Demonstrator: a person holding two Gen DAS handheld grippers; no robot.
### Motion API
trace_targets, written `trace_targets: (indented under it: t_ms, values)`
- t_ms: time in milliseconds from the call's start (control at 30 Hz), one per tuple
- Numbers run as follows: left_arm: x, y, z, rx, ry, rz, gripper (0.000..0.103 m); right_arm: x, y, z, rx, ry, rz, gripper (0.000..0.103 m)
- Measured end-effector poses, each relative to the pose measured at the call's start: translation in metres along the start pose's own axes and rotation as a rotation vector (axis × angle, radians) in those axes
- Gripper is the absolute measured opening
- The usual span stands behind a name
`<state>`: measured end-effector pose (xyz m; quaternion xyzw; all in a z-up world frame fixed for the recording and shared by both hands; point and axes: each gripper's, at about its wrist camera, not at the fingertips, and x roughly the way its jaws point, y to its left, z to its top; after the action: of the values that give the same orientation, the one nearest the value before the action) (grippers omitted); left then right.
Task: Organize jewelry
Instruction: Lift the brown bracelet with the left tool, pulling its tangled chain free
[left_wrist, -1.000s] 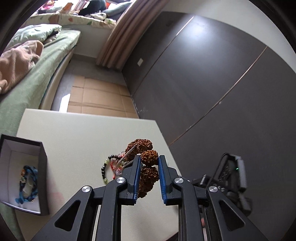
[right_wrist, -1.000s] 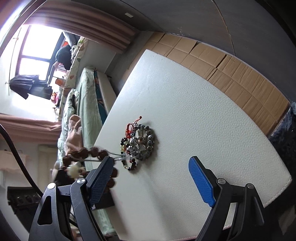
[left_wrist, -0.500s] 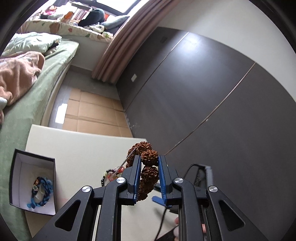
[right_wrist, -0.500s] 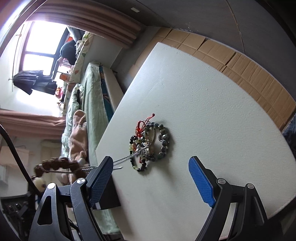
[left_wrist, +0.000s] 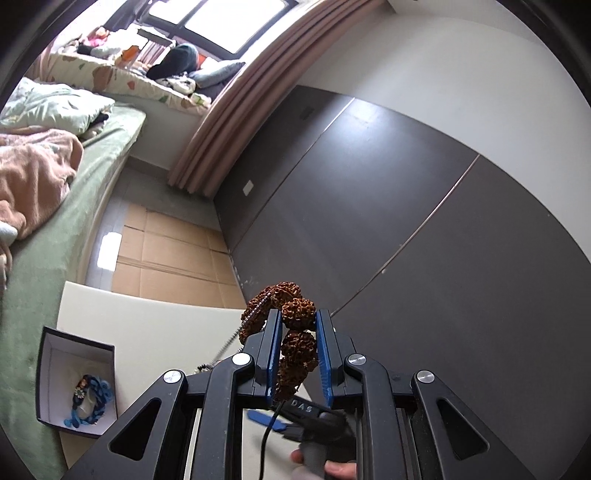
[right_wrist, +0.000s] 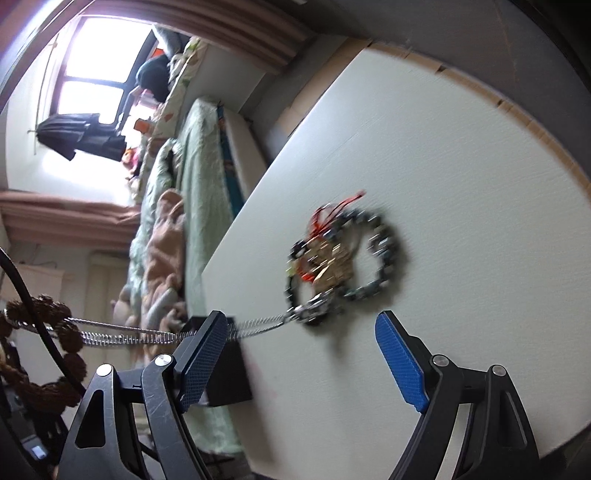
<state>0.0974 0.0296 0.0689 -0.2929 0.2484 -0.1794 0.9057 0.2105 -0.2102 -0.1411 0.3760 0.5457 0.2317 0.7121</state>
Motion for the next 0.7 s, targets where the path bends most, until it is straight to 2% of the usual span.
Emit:
trace_targets:
  t_ms: [200,400,467,700]
  values:
    - [-0.018,0.0,0.008,-0.014,-0.04,-0.016,0.019,0.015,0.011,-0.011,-0.03,0.045,0.013,0.084]
    - [-0.039,-0.006,0.015,-0.003,-0.088,-0.02,0.019,0.02,0.015,-0.015,-0.062,0.037,-0.036,0.081]
    - [-0.044,-0.004,0.017,-0.007,-0.099,-0.012,0.019,0.021,0.023,-0.018,-0.111,0.034,-0.058,0.078]
    - [-0.057,0.004,0.024,-0.035,-0.139,0.006,0.019,0.033,0.066,-0.043,-0.349,0.106,-0.029,0.078]
